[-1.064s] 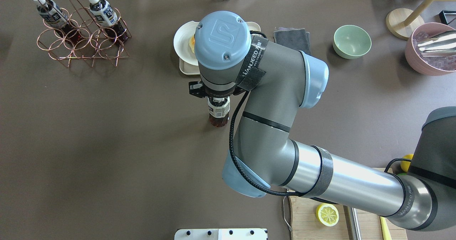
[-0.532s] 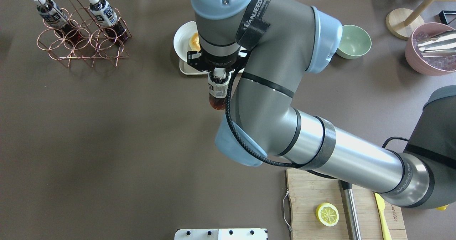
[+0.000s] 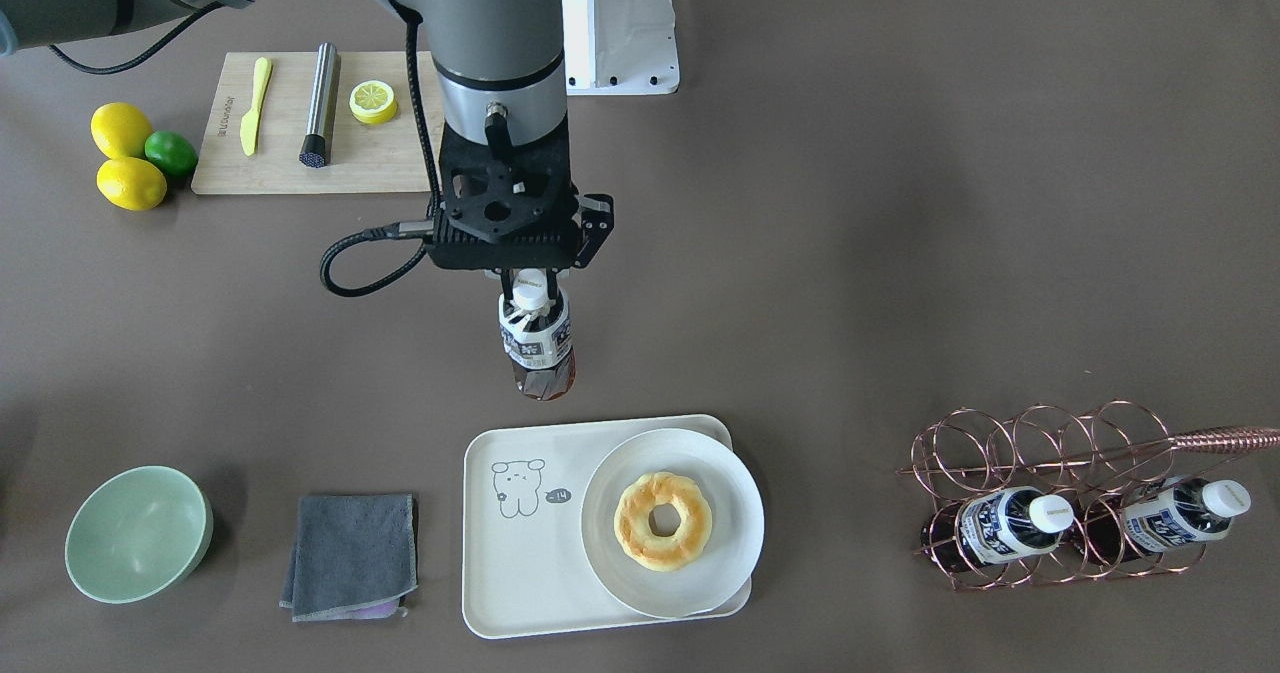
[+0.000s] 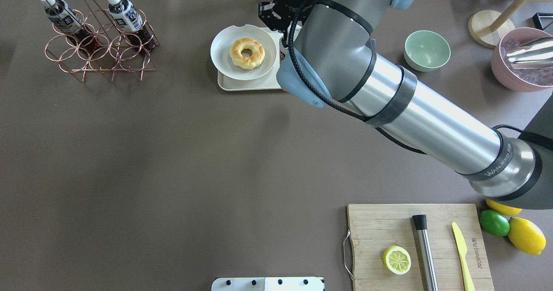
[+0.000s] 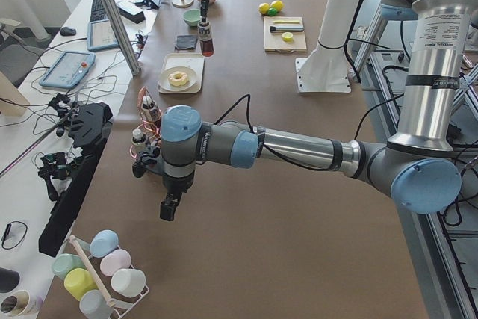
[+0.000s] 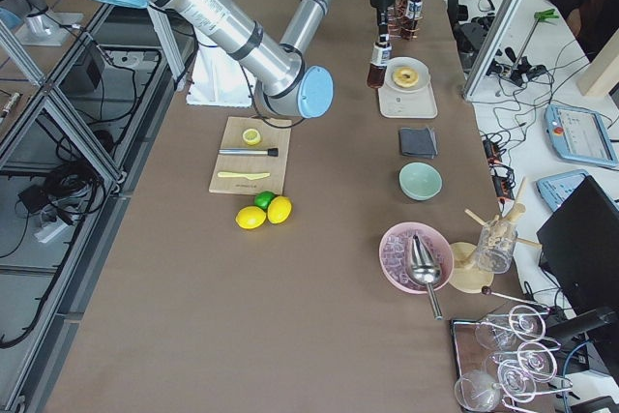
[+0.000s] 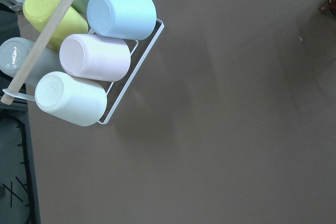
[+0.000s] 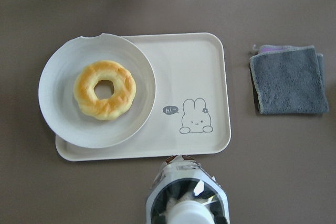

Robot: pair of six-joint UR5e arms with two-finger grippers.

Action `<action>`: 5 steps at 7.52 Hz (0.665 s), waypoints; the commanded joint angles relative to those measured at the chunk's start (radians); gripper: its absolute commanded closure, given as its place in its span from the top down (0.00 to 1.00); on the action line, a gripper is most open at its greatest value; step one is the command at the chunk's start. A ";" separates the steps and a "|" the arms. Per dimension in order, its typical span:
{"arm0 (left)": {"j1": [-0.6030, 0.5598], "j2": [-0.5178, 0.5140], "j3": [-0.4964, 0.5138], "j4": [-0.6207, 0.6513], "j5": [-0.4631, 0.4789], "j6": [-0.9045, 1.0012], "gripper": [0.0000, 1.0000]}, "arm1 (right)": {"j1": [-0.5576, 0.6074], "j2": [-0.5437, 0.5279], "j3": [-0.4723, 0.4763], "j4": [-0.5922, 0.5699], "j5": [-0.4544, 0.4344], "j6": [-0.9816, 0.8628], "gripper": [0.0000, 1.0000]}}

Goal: Place tea on tray
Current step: 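Lift the bottle with the right gripper and move it over the tray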

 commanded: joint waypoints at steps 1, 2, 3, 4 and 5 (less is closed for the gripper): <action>0.002 -0.006 0.002 0.000 -0.001 -0.003 0.98 | 0.098 0.084 -0.296 0.216 0.037 -0.026 0.00; 0.003 -0.006 0.003 0.000 0.001 -0.004 0.98 | 0.113 0.098 -0.365 0.257 0.037 -0.070 0.00; 0.003 -0.006 0.003 0.000 -0.001 -0.004 0.98 | 0.113 0.098 -0.387 0.265 0.035 -0.081 0.00; 0.003 -0.006 0.003 0.000 -0.001 -0.004 0.98 | 0.110 0.092 -0.390 0.266 0.029 -0.084 0.00; 0.003 -0.006 0.003 0.000 -0.001 -0.004 0.98 | 0.104 0.088 -0.401 0.270 0.021 -0.087 0.00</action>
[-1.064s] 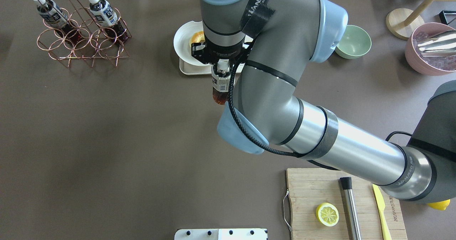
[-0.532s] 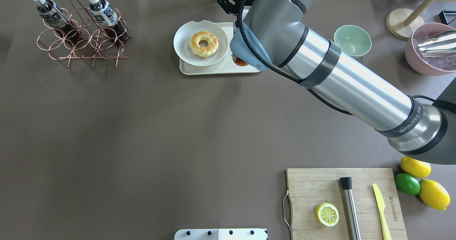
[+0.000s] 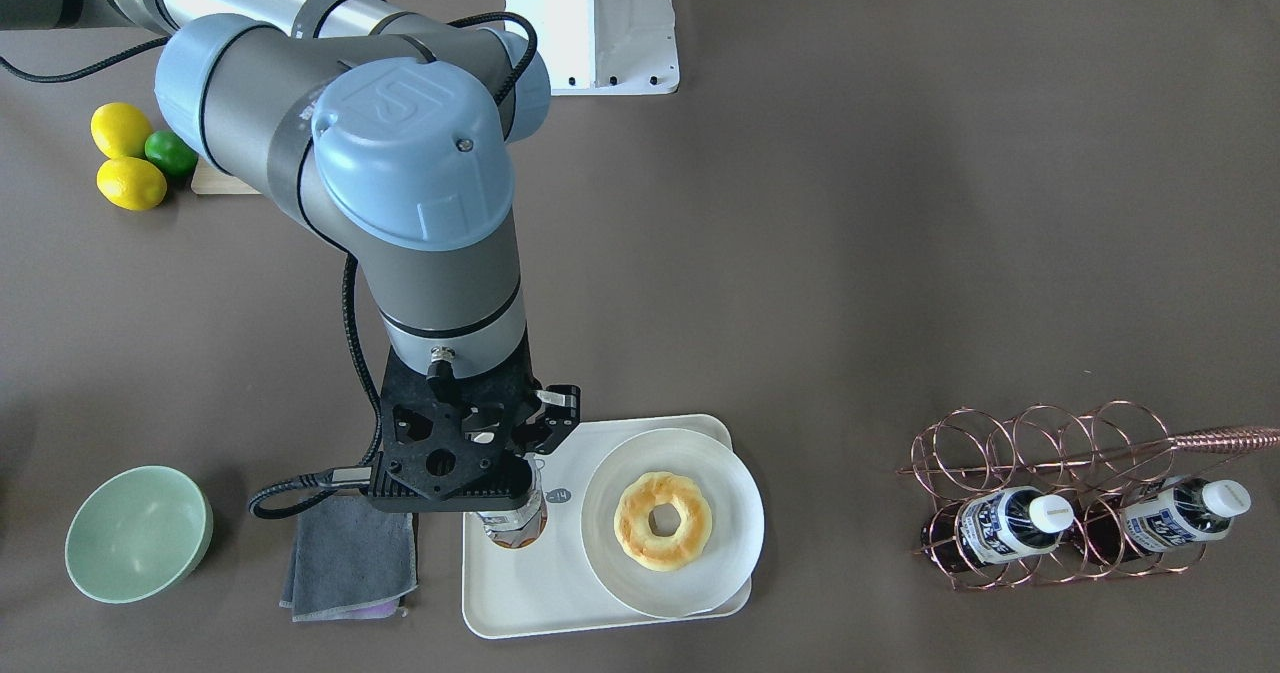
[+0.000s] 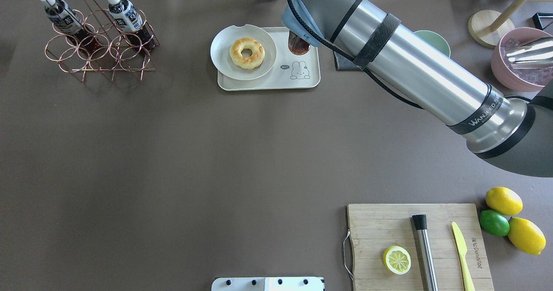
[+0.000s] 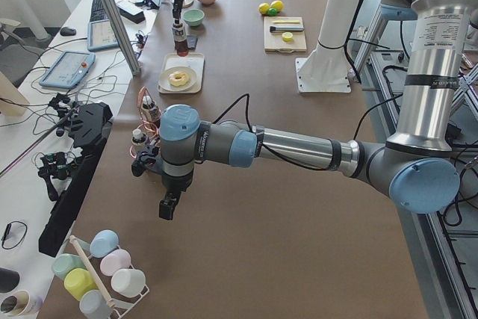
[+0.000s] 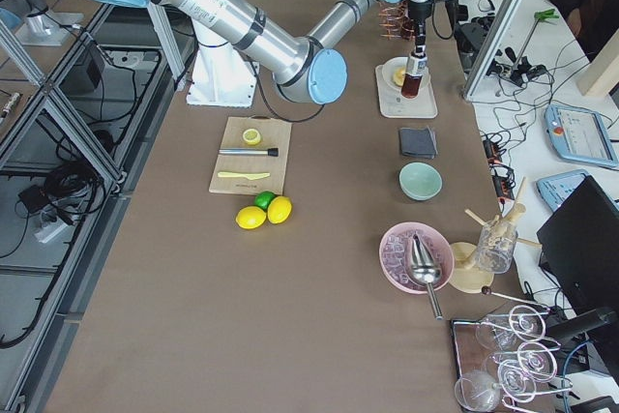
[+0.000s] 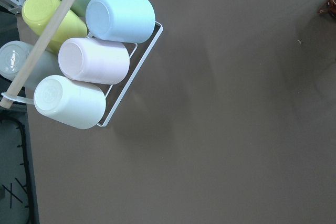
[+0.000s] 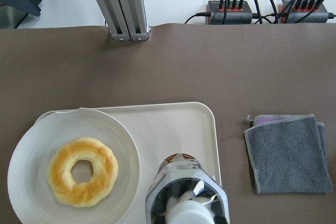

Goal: Place tea on tray
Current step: 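Lower the bottle onto the tray beside the doughnut plate and open the right gripper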

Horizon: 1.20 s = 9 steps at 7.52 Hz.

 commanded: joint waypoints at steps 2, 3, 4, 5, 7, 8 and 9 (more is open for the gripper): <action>0.002 0.000 0.000 0.000 0.000 0.001 0.98 | -0.005 -0.017 -0.078 0.112 -0.011 -0.007 0.00; 0.000 0.000 0.000 0.000 0.000 0.001 0.98 | -0.005 -0.020 -0.080 0.117 -0.011 -0.004 0.00; 0.002 0.000 0.000 0.000 0.001 0.001 0.98 | -0.008 -0.020 -0.078 0.118 -0.009 -0.004 0.00; 0.002 0.000 0.000 0.000 0.000 0.001 0.98 | -0.013 -0.031 -0.069 0.118 -0.009 -0.007 0.00; 0.002 0.000 0.002 0.002 0.001 0.001 0.98 | -0.020 -0.035 -0.065 0.118 -0.008 -0.012 0.00; 0.002 -0.011 0.009 0.000 0.001 0.001 0.98 | -0.023 -0.049 -0.048 0.118 -0.008 -0.012 0.00; 0.002 -0.012 0.015 0.000 0.001 0.003 0.98 | -0.025 -0.057 -0.034 0.118 -0.009 -0.012 0.00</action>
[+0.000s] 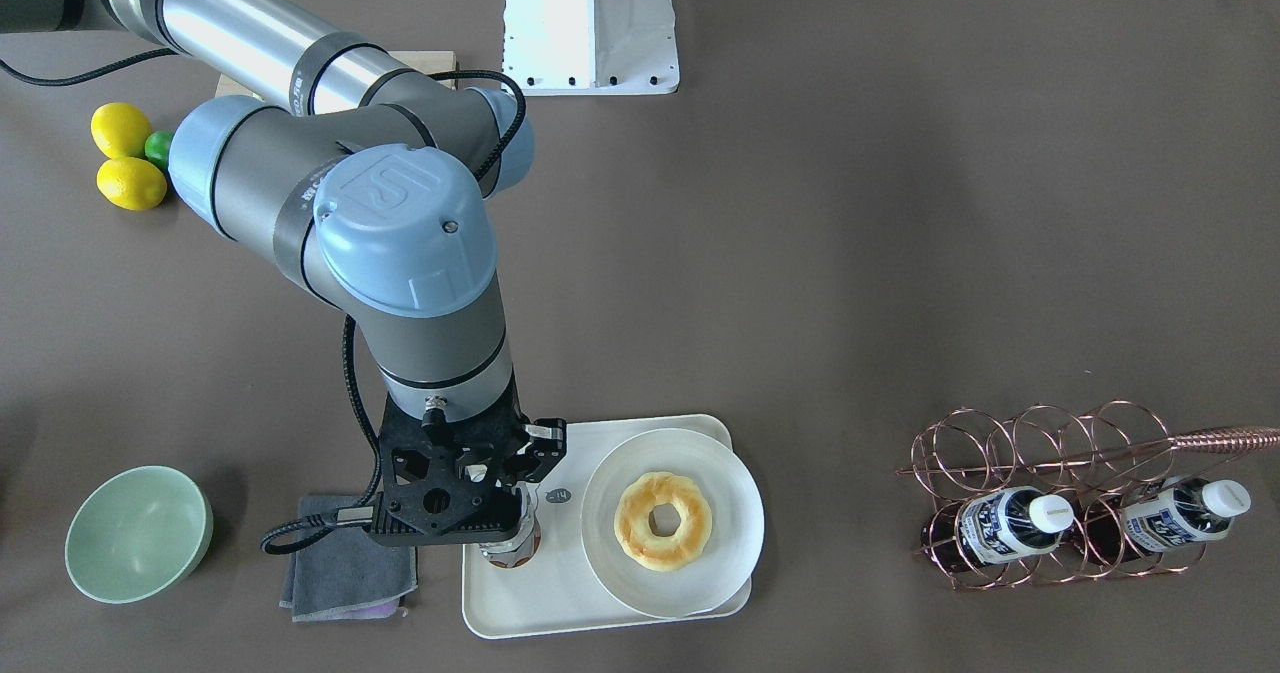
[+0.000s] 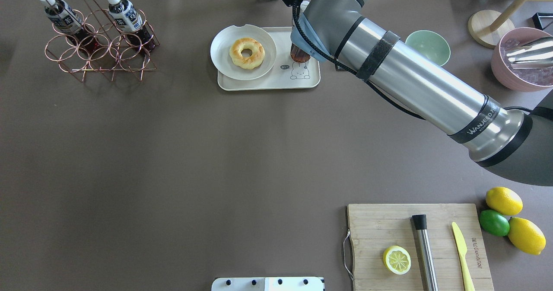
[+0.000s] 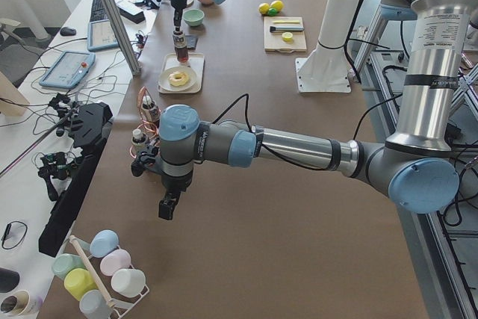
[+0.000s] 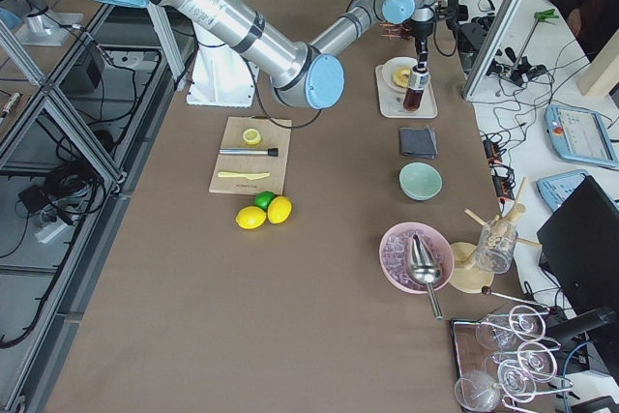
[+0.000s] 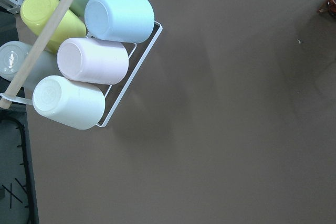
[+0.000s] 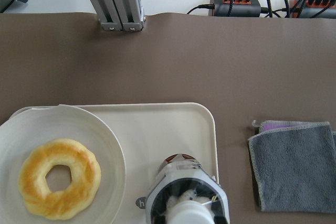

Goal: Place tea on tray
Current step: 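Lower the bottle onto the tray beside the doughnut plate and open the right gripper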

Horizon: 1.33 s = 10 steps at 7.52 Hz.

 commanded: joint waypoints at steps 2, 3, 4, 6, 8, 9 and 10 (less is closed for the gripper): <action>0.000 -0.010 0.011 -0.001 0.000 0.003 0.98 | -0.005 -0.021 0.027 0.000 -0.001 -0.001 0.57; 0.000 -0.010 0.011 -0.001 0.000 0.003 0.98 | -0.006 -0.023 0.027 0.000 -0.003 -0.001 0.84; 0.000 -0.010 0.011 -0.001 0.000 0.003 0.98 | -0.012 -0.028 0.035 0.002 -0.004 -0.001 0.99; 0.000 -0.010 0.011 -0.001 0.000 0.003 0.98 | -0.009 -0.025 0.045 -0.001 -0.003 0.001 0.99; 0.000 -0.010 0.011 -0.001 0.000 0.001 0.98 | 0.009 -0.022 0.108 -0.062 0.020 0.001 1.00; 0.000 -0.010 0.008 -0.001 0.000 0.003 0.98 | 0.011 -0.028 0.216 -0.193 0.025 0.001 1.00; 0.000 -0.010 0.008 -0.001 0.000 0.005 0.98 | 0.011 -0.028 0.345 -0.357 0.026 -0.004 1.00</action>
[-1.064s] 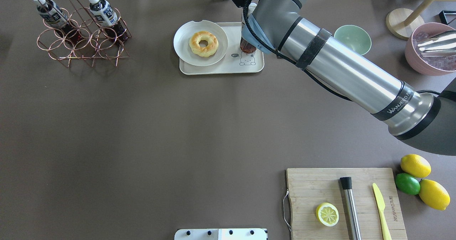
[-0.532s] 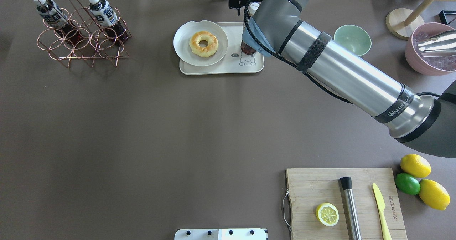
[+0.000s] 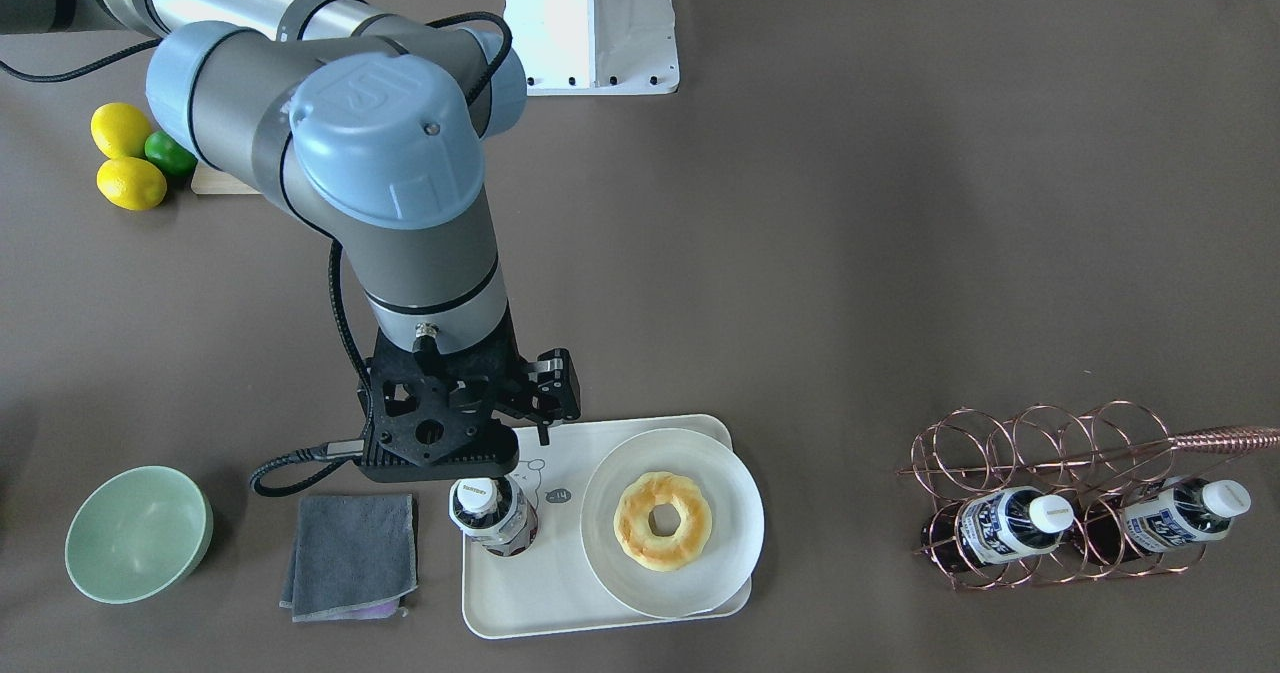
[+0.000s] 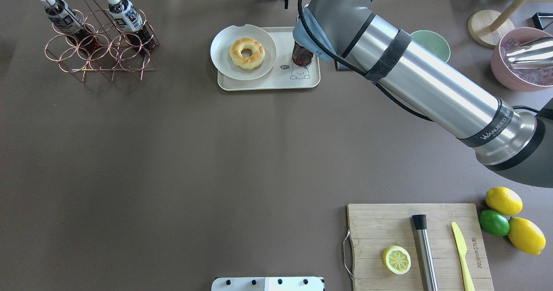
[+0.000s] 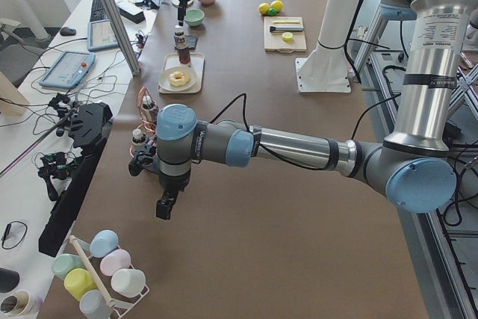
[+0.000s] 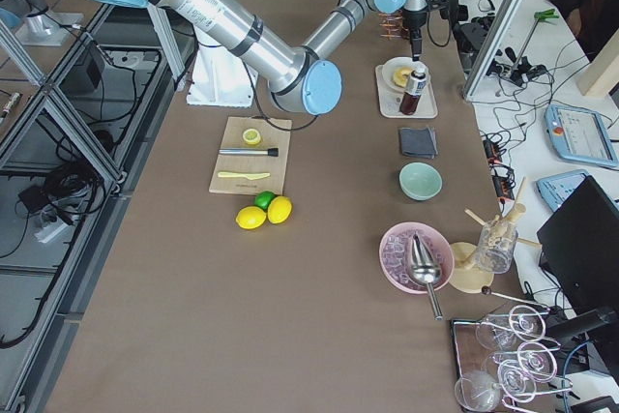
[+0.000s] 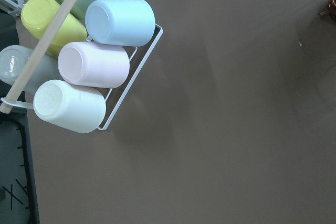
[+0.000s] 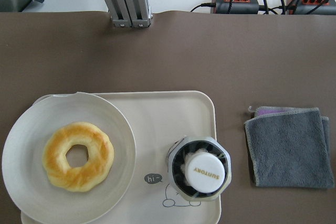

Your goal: Place tea on tray

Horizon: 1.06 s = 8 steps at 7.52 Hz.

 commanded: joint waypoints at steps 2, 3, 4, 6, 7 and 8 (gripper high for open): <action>0.000 0.000 0.000 0.000 0.000 0.004 0.98 | 0.020 -0.065 0.423 -0.538 -0.017 -0.132 1.00; 0.000 0.000 -0.002 0.000 0.000 0.004 0.98 | 0.065 -0.158 0.517 -0.591 -0.034 -0.244 1.00; -0.002 0.002 -0.002 0.000 -0.002 0.004 0.98 | 0.111 -0.286 0.579 -0.595 -0.034 -0.370 1.00; -0.003 0.011 -0.005 0.000 -0.002 0.004 0.98 | 0.180 -0.533 0.637 -0.584 -0.034 -0.549 1.00; -0.003 0.012 -0.003 0.000 -0.002 0.004 0.98 | 0.271 -0.657 0.641 -0.534 -0.024 -0.730 1.00; -0.003 0.012 0.000 0.000 -0.002 0.004 0.98 | 0.373 -0.780 0.636 -0.436 0.013 -0.867 1.00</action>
